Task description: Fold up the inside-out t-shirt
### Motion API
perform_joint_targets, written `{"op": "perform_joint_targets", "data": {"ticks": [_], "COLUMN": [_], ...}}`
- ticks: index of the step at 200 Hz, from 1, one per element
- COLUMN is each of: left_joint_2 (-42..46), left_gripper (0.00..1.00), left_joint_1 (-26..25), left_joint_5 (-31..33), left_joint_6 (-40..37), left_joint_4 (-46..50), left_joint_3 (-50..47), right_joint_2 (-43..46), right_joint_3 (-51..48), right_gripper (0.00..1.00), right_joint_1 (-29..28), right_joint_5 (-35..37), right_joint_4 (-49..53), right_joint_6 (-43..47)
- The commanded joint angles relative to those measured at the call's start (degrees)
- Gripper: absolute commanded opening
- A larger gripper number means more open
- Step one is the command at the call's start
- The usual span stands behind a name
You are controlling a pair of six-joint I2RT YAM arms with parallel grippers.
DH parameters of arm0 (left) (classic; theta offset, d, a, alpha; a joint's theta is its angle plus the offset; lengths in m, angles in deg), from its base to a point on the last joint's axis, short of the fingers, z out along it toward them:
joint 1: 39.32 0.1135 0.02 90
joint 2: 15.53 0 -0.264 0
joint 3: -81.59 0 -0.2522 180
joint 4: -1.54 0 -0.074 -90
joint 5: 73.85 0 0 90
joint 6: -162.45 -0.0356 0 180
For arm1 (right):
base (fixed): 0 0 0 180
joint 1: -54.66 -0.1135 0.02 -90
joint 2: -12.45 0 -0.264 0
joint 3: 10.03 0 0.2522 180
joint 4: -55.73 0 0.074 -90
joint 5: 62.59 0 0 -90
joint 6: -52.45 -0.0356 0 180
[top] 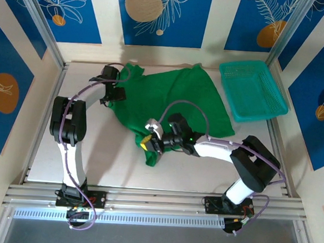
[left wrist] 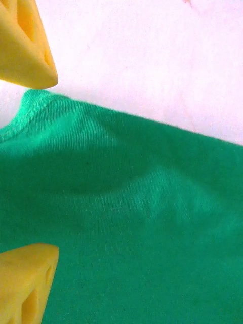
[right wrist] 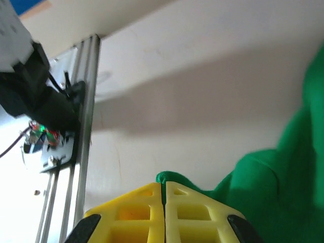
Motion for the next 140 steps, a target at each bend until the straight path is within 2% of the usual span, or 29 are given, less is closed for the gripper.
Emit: {"op": "perform_joint_targets", "data": {"ticks": [1, 20, 44, 80, 96, 116, 125, 140], "left_joint_2": [0.0, -1.6, -2.7, -3.6, -3.7, -4.7, -5.7, -7.9], "left_gripper": [0.76, 0.73, 0.72, 0.62, 0.44, 0.11, 0.06, 0.00], "left_joint_1": [-0.2, -0.8, -1.9, -2.8, -3.0, -2.8, -2.2, 0.2], "left_joint_5": [-1.2, -3.7, -1.7, -4.1, -1.3, 4.0, 6.7, 2.6], "left_joint_6": [-1.6, -1.9, -4.2, -6.5, -6.0, -7.2, -6.7, -6.4], "left_joint_4": [0.9, 0.7, -0.5, -0.9, -2.0, -0.8, 1.4, 3.7], "left_joint_3": [1.4, 1.7, 1.4, 0.4, -1.7, -1.3, 0.5, 4.0], "right_joint_2": [2.3, 2.4, 3.8, 6.3, 5.9, 7.6, 9.5, 12.8], "right_joint_3": [-7.3, -10.3, -10.1, -6.5, -2.8, 1.9, 3.5, 5.5], "right_gripper": [0.00, 0.00, 0.00, 0.00, 0.00, 0.00, 0.00, 0.00], "right_joint_1": [1.4, 6.0, 8.3, 11.2, 11.0, 10.7, 11.0, 12.8], "right_joint_5": [4.7, 9.4, 9.6, 2.9, -0.7, -5.5, -8.1, -12.7], "right_joint_4": [-3.9, -1.1, 3.8, 3.6, 6.1, 9.9, 10.7, 12.5], "right_joint_6": [-8.5, -13.8, -11.9, -12.4, -10.9, -9.5, -9.5, -10.5]}}
